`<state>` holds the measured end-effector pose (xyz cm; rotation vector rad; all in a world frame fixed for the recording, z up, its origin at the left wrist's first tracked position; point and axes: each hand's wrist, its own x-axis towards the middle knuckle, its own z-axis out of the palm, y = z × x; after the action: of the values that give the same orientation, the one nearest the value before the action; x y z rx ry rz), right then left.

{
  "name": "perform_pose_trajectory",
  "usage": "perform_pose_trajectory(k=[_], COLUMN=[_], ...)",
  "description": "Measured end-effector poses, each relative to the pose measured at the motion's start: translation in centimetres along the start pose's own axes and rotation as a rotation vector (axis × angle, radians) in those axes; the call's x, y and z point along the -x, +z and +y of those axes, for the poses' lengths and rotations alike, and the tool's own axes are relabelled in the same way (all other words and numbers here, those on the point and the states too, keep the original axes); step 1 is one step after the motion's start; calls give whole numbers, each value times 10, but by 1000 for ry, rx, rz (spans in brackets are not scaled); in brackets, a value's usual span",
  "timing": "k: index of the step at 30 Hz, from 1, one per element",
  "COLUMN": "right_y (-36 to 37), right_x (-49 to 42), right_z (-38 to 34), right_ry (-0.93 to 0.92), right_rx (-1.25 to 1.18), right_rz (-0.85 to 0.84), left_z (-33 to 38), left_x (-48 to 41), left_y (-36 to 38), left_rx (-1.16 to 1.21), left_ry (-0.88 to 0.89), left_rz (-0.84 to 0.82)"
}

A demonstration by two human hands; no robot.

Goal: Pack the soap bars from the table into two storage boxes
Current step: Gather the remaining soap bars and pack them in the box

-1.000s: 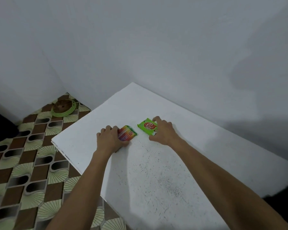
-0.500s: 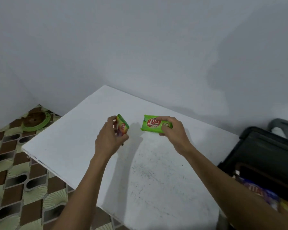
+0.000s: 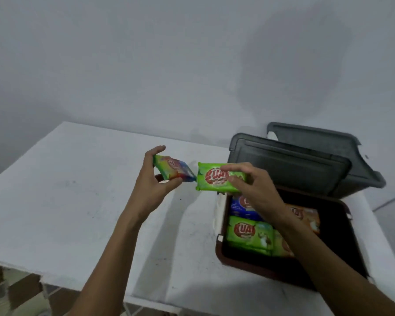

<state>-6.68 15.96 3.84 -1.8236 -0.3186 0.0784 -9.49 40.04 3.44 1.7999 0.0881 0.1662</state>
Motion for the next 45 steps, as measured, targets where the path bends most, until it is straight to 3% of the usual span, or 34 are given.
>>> perform_pose_trajectory(k=[5, 16, 20, 26, 36, 45], right_y=[-57, -120, -111, -74, -33, -30], right_x=[44, 119, 124, 111, 99, 98], right_z=[14, 33, 40, 44, 39, 47], right_ry=[47, 307, 347, 338, 251, 287], right_rx=[27, 67, -16, 56, 606, 648], right_rz=[98, 118, 83, -77, 38, 84], left_z=[17, 13, 9, 4, 3, 3], left_x=[12, 30, 32, 31, 31, 30], left_y=[48, 116, 121, 120, 119, 119], left_rx=[149, 142, 188, 206, 212, 211], left_ry=[20, -38, -61, -96, -113, -110], left_rz=[-61, -297, -250, -215, -219, -245])
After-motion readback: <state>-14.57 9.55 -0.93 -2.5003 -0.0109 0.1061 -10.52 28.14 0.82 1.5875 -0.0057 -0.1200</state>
